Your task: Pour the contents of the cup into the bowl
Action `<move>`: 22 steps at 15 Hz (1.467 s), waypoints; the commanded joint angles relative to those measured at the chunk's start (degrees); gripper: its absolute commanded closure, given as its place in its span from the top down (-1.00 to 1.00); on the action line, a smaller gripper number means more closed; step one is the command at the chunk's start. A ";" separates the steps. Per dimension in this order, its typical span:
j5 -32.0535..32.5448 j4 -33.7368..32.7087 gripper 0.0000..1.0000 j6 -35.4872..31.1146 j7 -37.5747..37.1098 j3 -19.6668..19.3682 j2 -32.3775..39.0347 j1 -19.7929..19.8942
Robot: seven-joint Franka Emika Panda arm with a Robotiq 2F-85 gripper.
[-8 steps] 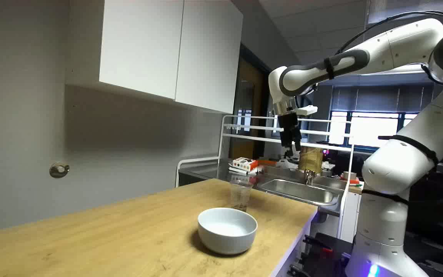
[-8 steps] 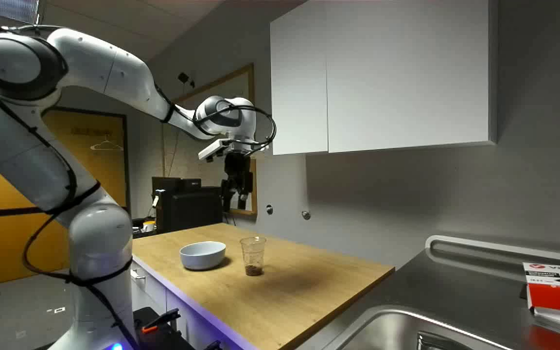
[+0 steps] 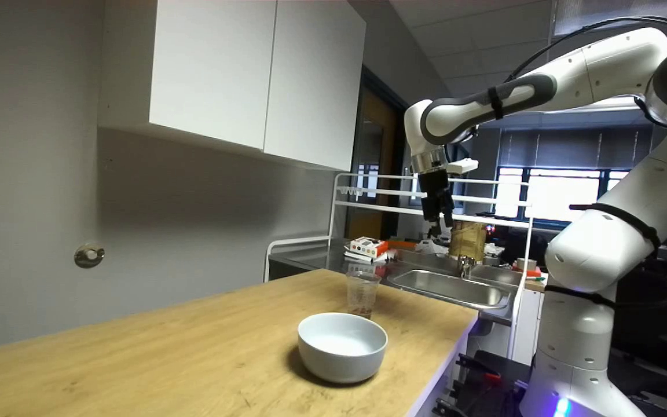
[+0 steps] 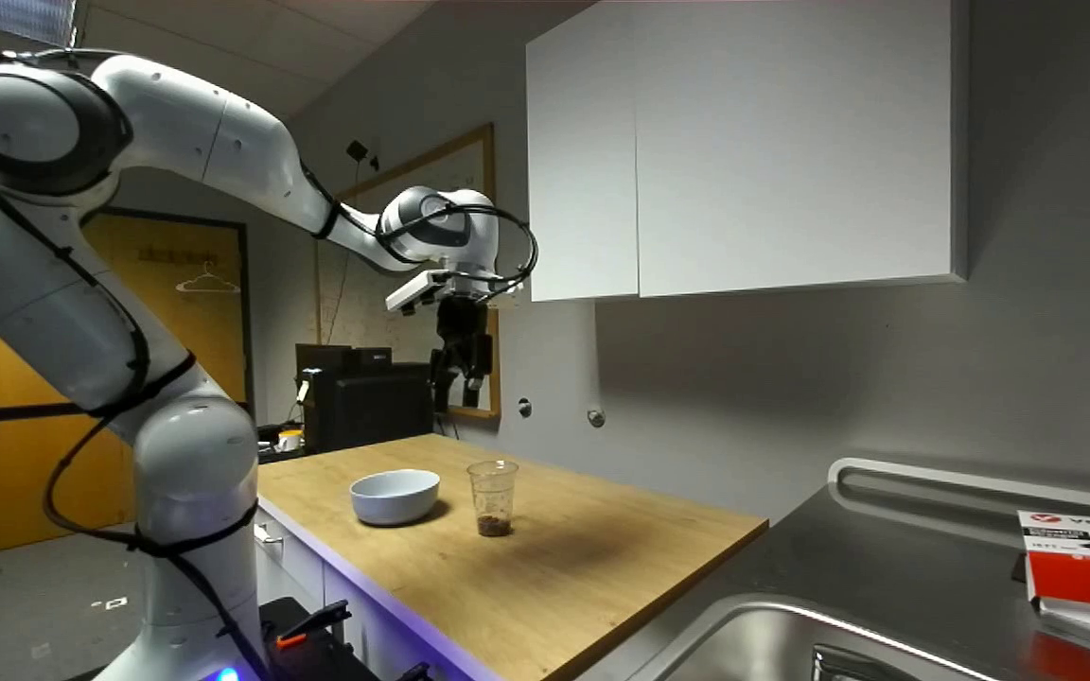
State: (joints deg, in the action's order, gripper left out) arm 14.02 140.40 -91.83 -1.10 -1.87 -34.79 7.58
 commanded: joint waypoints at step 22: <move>-14.96 -8.08 1.00 -14.48 -5.47 -4.18 22.18 -0.64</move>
State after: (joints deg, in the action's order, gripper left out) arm 2.28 136.12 -106.49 -5.36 -5.53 -16.41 7.10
